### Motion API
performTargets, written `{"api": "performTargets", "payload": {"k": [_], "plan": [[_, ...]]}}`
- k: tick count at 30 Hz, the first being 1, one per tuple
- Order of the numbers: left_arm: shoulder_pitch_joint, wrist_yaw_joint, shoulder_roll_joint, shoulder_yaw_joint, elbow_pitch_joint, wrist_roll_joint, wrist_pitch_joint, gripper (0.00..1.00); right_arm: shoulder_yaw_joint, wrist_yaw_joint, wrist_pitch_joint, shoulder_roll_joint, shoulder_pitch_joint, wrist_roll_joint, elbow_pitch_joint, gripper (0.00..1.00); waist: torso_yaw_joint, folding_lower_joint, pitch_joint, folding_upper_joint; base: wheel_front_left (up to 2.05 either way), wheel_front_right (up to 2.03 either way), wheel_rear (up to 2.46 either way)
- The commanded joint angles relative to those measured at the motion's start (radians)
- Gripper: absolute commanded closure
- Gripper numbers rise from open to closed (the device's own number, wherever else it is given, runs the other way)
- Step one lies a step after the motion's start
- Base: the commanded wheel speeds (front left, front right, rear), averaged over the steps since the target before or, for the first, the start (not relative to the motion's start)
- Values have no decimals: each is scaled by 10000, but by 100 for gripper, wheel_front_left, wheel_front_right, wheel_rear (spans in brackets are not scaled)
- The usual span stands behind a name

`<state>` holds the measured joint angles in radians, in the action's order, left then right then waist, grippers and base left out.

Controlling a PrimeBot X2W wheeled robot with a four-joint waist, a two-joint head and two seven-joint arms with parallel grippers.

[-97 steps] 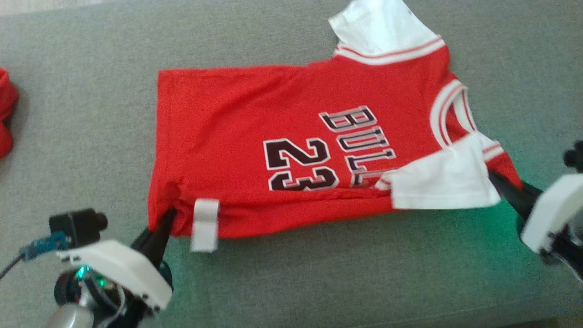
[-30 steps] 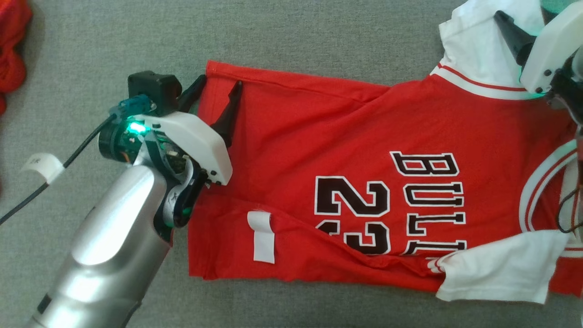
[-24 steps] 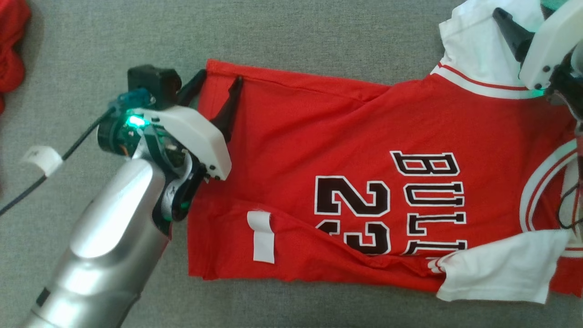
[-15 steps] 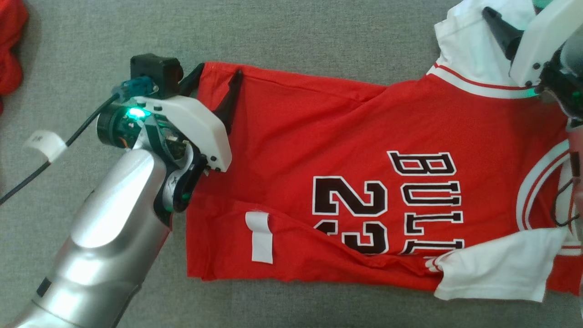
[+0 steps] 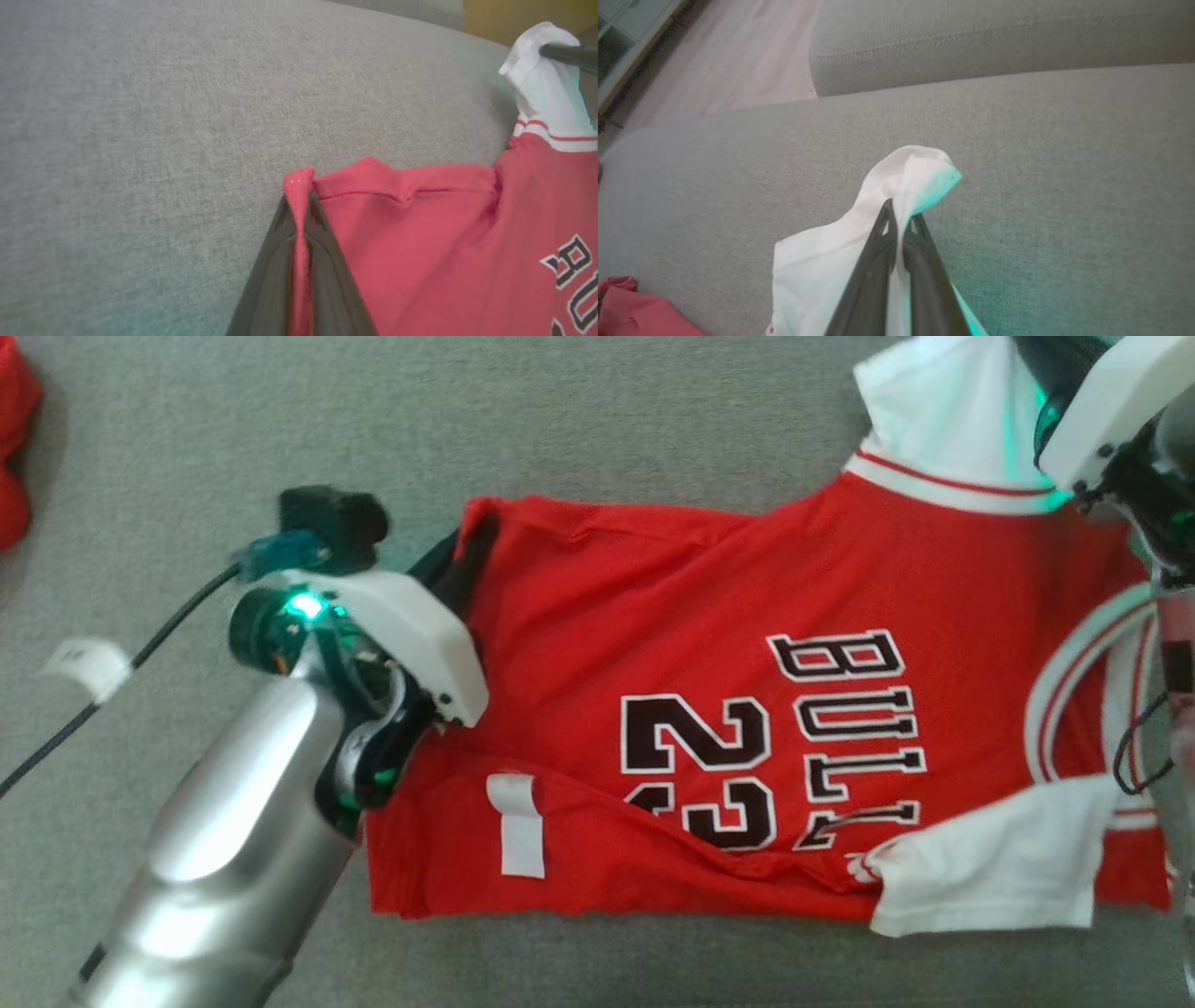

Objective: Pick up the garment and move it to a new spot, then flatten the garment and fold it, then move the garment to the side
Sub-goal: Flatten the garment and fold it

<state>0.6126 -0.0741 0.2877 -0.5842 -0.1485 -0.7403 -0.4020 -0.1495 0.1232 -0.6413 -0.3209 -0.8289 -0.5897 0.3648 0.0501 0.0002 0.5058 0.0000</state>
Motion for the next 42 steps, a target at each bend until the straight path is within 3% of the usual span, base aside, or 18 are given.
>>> {"api": "performTargets", "payload": {"k": [1,6,12,20,24,35,36,37,38,39,42], "plan": [[58,-87,428,530,500,-17,128,100,16,75,95,19,-194,-101,-565,100,-106,-2,-101,0,0,0,0],[-660,-523,905,1232,1893,-145,632,100,19,75,72,-300,713,-582,-1894,100,-436,-2,-370,0,0,0,0],[-2173,-1018,1370,1761,3678,-482,836,100,156,75,-27,-747,2917,-839,-3871,100,-813,-2,-779,0,0,0,0],[-4516,-1596,1754,2337,5369,-1009,1178,100,914,75,-357,-752,5694,-856,-5961,100,-1130,-2,-1356,0,0,0,0],[-5318,-1638,1786,2329,5606,-1243,1240,100,1149,75,-636,-647,6748,-685,-6415,100,-1210,-2,-1485,0,0,0,0],[-6129,-1595,1839,2078,5189,-1229,1392,100,764,75,-857,-598,7564,-63,-6254,100,-1357,-2,-1549,0,0,0,0],[-6178,-1608,1862,2032,5100,-1204,1360,87,685,75,-827,-632,7566,-23,-6237,54,-1363,-2,-1559,0,0,0,0],[-6239,-1628,1878,1997,5002,-1190,1336,55,647,75,-859,-655,7599,10,-6174,0,-1371,-2,-1573,0,0,0,0],[-6316,-1657,1948,1966,4887,-1109,1329,9,564,75,-902,-714,7631,50,-6145,0,-1390,-2,-1597,0,0,0,0],[-6401,-1694,2053,1948,4771,-978,1350,0,508,75,-956,-774,7683,61,-6128,0,-1403,-2,-1617,0,0,0,0],[-6619,-1937,2191,2126,4543,-481,1880,0,504,75,-1115,-973,7898,-6,-6184,0,-1427,-2,-1651,0,0,0,0]]}}
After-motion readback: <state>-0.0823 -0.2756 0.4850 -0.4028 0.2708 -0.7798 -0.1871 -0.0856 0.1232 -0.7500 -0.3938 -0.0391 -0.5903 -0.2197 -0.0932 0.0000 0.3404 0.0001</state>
